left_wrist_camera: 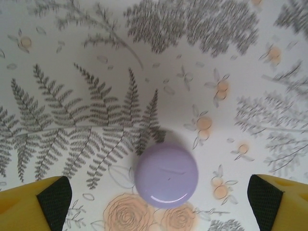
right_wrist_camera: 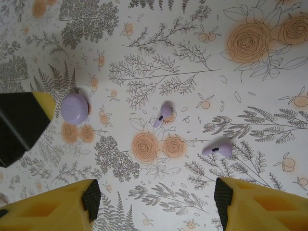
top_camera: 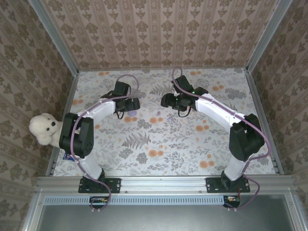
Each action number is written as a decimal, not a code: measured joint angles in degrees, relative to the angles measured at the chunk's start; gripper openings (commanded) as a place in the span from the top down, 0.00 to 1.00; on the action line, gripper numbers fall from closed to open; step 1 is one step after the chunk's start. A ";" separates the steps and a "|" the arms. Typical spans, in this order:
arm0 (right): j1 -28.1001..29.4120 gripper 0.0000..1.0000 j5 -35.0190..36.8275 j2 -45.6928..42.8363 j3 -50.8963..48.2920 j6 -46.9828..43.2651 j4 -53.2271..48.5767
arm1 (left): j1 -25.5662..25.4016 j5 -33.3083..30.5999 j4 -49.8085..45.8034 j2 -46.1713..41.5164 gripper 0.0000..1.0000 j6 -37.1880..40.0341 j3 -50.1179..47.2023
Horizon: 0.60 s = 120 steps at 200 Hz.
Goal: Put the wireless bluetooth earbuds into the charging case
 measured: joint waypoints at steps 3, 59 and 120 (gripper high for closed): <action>0.04 0.33 0.00 0.00 0.00 0.00 -0.11 | -0.07 0.00 -0.28 0.26 0.06 0.20 0.13; 0.11 0.33 0.76 0.00 -0.09 0.00 -0.24 | -2.27 0.04 -2.80 6.08 0.13 2.40 4.24; 0.09 0.33 1.51 -0.02 -2.01 0.00 -0.20 | -2.64 -0.17 -4.07 10.03 0.24 3.56 6.49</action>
